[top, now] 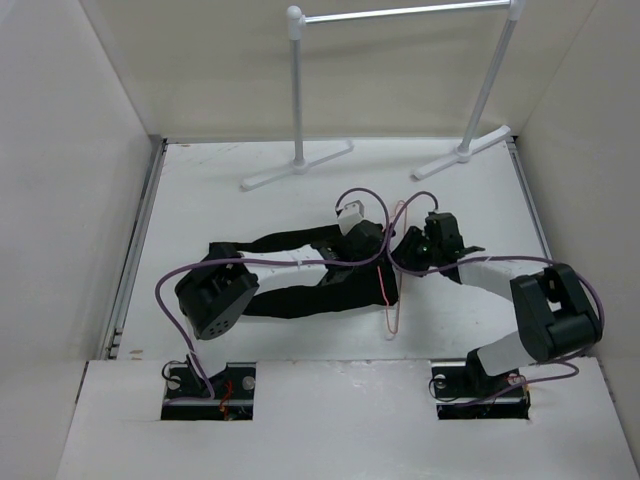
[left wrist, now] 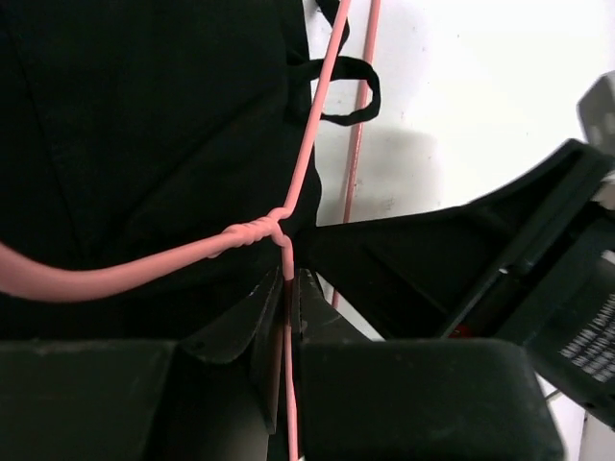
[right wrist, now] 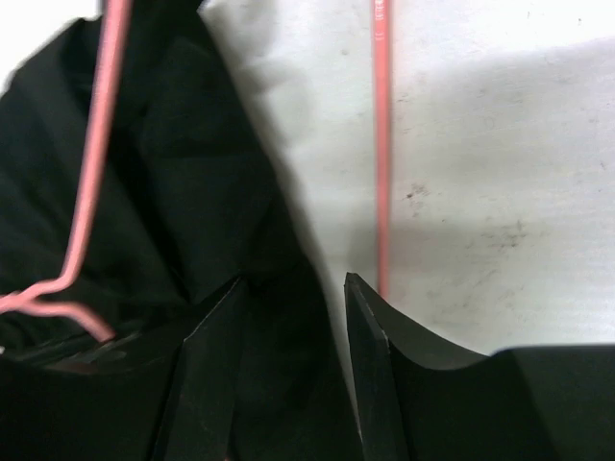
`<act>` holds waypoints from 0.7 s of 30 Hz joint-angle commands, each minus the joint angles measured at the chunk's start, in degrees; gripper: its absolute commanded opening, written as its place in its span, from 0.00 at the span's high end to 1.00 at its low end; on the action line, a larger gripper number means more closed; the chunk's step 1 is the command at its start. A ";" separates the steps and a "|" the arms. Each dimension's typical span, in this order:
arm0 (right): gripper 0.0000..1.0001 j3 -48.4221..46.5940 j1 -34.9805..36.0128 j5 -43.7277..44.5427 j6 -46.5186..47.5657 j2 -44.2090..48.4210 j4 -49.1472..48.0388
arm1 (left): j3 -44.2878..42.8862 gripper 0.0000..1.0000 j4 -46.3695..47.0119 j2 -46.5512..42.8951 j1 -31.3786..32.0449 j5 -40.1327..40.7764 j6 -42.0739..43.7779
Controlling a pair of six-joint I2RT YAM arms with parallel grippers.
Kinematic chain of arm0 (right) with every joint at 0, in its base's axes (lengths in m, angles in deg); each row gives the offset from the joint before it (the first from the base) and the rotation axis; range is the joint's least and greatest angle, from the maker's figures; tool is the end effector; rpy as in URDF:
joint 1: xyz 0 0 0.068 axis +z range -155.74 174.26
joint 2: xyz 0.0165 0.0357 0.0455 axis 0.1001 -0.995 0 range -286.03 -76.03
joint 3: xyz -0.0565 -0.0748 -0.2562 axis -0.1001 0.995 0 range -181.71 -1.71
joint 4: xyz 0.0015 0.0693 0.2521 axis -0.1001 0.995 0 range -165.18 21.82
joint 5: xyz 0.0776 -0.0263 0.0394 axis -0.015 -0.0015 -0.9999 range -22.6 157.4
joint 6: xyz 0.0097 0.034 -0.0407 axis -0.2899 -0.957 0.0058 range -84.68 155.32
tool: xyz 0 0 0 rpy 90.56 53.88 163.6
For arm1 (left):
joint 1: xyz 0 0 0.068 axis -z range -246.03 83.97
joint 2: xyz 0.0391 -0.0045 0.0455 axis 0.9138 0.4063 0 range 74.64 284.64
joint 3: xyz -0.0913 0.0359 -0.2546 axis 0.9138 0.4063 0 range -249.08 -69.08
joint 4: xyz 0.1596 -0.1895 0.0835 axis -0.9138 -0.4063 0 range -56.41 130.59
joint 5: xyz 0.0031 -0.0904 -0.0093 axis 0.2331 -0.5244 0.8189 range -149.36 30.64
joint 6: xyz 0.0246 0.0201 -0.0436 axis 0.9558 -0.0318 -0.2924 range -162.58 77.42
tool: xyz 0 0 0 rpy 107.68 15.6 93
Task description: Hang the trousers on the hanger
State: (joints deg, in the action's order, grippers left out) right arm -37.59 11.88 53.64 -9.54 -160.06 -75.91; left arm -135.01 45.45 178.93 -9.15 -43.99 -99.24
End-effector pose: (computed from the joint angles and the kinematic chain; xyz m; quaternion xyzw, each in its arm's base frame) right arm 0.2587 0.0910 0.1537 0.1755 0.9093 0.2824 0.2503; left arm 0.2291 -0.3339 0.2046 -0.0616 0.8731 -0.3279 0.3556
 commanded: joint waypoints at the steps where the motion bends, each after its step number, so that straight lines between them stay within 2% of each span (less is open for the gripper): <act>1: 0.48 -0.07 1.66 2.42 -0.58 -1.66 -3.92 | 0.19 1.00 2.17 -2.60 0.29 0.18 0.06; 4: 0.51 0.63 3.07 1.72 -1.63 -3.33 -5.06 | 0.19 1.00 2.17 -2.60 0.20 0.18 0.06; 9: 0.84 1.33 3.16 -3.02 -3.91 -2.99 -8.05 | 0.45 1.00 1.47 -3.12 -0.06 0.53 0.32; 10: 0.88 1.34 2.63 -3.29 -4.53 -1.85 -8.06 | 0.80 1.00 1.20 -3.56 -0.32 0.71 0.41; 21: 0.93 0.19 -4.31 -4.35 -5.32 13.89 0.73 | 10.64 1.00 -3.27 -14.45 -6.74 4.31 3.05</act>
State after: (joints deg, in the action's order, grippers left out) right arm -36.11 8.74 49.97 -14.37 -148.63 -76.94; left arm -126.75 44.27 169.05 -14.31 -42.61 -97.97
